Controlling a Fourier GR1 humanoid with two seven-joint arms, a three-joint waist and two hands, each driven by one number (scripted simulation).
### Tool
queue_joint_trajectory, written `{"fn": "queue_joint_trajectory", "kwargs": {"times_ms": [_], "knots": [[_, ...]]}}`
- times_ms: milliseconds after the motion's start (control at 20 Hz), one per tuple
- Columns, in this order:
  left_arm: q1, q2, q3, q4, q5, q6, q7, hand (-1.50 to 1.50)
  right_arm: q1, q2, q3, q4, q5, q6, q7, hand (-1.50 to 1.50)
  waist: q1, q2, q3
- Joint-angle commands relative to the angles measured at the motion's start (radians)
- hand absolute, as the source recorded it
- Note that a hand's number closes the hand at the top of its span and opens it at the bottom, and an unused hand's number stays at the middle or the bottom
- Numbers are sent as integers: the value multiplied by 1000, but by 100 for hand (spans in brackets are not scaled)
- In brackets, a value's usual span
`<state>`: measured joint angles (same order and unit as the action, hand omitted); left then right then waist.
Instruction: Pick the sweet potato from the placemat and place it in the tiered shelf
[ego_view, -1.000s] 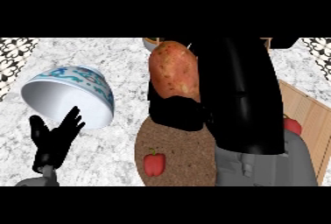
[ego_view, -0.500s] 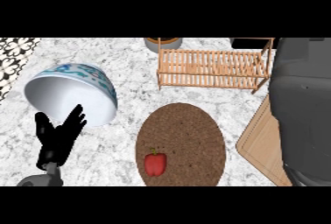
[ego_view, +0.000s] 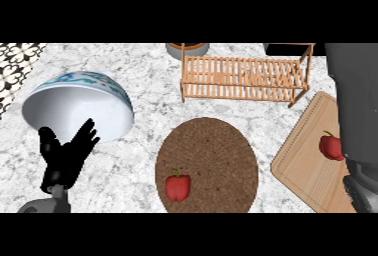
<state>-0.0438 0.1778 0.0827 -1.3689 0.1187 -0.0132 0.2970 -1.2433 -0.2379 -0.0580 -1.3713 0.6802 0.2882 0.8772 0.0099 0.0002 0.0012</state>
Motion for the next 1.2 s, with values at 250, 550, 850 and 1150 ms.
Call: {"fn": "queue_joint_trajectory", "kwargs": {"times_ms": [250, 550, 850, 1150], "knots": [[19, -44, -27, 32, -38, 19, -45, 0, -48, -56, -13, 278, 38, -55, -205, 150, 6, 3, -2], [3, 13, 11, 20, -7, -35, -16, 0, -42, -56, -29, 433, 77, -178, -336, 150, 9, 4, -2], [-37, 0, 17, 47, -7, -23, 3, 0, -38, -64, -48, 507, 81, -238, -431, 150, 3, 4, -2], [-12, -14, 9, 13, -17, -15, -9, 0, -118, -35, -51, 609, 96, -285, -467, 150, 8, 3, -2]]}}
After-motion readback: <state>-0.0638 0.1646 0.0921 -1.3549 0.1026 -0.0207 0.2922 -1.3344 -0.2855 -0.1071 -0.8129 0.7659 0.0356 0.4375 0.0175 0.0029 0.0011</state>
